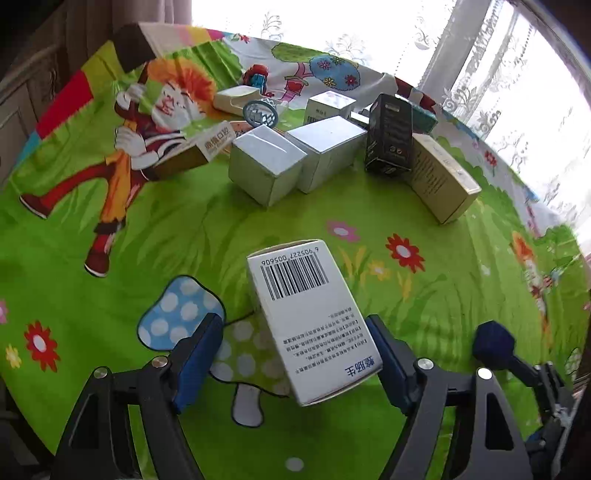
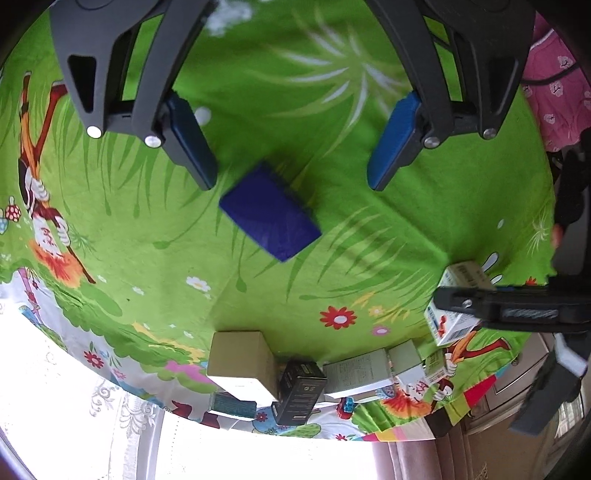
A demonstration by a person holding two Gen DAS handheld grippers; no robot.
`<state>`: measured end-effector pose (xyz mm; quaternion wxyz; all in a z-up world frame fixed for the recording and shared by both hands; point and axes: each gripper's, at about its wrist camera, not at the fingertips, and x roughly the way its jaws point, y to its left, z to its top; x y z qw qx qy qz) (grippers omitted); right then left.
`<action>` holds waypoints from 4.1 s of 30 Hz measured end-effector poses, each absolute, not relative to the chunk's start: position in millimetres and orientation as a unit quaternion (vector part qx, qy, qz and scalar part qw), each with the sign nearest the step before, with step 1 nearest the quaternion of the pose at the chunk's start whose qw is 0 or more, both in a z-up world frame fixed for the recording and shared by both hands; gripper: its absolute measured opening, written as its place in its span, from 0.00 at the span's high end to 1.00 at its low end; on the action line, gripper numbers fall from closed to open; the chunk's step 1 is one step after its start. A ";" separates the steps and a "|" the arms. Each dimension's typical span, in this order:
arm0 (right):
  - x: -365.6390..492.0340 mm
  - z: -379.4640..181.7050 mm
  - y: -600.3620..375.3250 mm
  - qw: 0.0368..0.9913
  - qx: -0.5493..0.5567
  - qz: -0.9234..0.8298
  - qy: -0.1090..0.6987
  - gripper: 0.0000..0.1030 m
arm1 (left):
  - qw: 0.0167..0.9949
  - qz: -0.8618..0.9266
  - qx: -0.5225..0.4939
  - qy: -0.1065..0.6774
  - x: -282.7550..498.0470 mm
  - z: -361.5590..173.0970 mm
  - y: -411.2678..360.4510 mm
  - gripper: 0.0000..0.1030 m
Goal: Organize rigid objects
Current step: 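Grasp the white barcode box with the left tool while the right tool grasps the dark-blue box, then lift both held boxes and carry them over the storage box, then open both tools to drop the boxes into the storage box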
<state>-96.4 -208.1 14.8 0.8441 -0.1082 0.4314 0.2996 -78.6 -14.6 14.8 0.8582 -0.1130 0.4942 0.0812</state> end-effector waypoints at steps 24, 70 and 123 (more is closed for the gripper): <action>-66.6 17.4 -210.3 0.829 -0.129 0.353 0.414 0.69 | 0.881 -0.007 -0.038 0.472 -96.4 13.9 -2.1 0.41; -247.2 235.3 -151.6 0.986 -0.102 0.128 0.013 0.70 | 0.992 0.125 0.025 0.014 -276.2 201.1 28.1 0.60; -389.8 117.5 -479.3 0.934 0.045 -0.209 0.285 0.70 | 0.794 -0.475 0.290 0.244 -337.8 116.7 -381.9 0.60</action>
